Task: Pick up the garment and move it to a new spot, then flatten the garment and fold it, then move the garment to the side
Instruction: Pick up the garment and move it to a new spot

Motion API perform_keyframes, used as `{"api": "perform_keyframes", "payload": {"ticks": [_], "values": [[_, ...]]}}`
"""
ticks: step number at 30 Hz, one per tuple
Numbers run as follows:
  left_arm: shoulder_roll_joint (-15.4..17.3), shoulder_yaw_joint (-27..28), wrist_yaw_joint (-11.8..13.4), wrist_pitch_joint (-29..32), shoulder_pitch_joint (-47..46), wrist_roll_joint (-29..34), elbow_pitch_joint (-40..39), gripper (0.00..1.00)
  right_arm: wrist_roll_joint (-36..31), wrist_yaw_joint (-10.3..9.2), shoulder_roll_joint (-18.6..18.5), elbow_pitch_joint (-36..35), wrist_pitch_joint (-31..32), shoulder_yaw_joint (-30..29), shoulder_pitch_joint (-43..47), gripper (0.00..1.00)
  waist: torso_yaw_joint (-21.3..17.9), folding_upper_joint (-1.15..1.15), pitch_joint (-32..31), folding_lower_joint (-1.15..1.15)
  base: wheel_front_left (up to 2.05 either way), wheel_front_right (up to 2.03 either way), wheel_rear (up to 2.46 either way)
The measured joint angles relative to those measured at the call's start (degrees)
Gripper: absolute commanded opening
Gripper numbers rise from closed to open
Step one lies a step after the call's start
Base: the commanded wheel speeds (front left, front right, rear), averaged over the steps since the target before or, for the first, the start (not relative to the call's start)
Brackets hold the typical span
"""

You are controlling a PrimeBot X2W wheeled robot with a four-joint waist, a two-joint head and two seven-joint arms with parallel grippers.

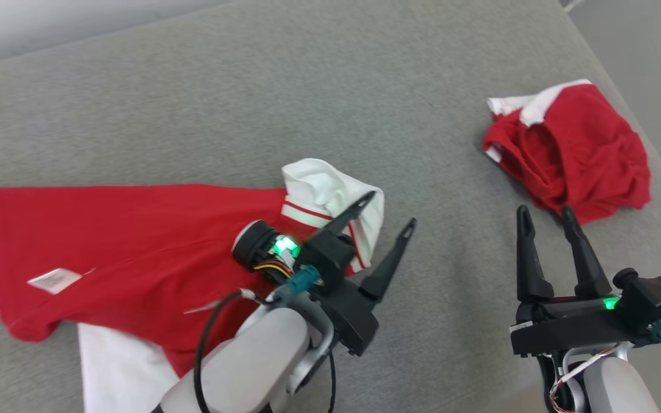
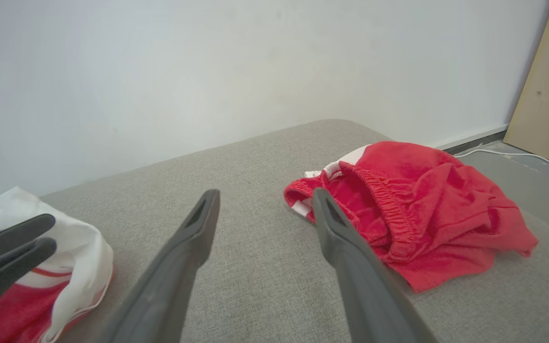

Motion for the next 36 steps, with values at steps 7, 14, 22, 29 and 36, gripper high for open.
{"api": "perform_keyframes", "payload": {"ticks": [7,14,22,29,36], "values": [[2.5,-0.8,3.2,-1.1,2.8,2.0,-8.4,1.00,-0.6,0.00,-0.7,-1.3,0.6,-1.5,1.1,1.00,4.3,-0.01,-2.4,-0.01,0.00,0.00,0.00],[8.3,4.2,9.4,-2.0,7.6,2.2,-16.7,1.00,-1.1,0.00,-1.4,-3.0,2.1,-2.3,2.4,1.00,8.2,-0.01,-4.7,-0.01,0.00,0.00,0.00],[14.9,15.6,16.0,-3.8,15.2,0.2,-24.1,1.00,-2.1,0.00,-2.3,-5.3,4.5,-2.3,3.9,1.00,12.6,-0.01,-7.8,-0.01,0.00,0.00,0.00],[19.5,25.5,18.6,-4.0,23.1,-0.5,-27.8,1.00,-2.3,0.00,-3.0,-6.4,6.2,-1.9,6.0,1.00,15.1,-0.01,-10.3,-0.02,0.00,0.00,0.00],[21.0,30.9,18.0,-4.2,30.8,0.9,-30.7,1.00,-2.7,0.00,-3.7,-7.2,7.3,-1.5,7.5,1.00,16.8,-0.01,-12.0,-0.02,0.00,0.00,0.00]]}}
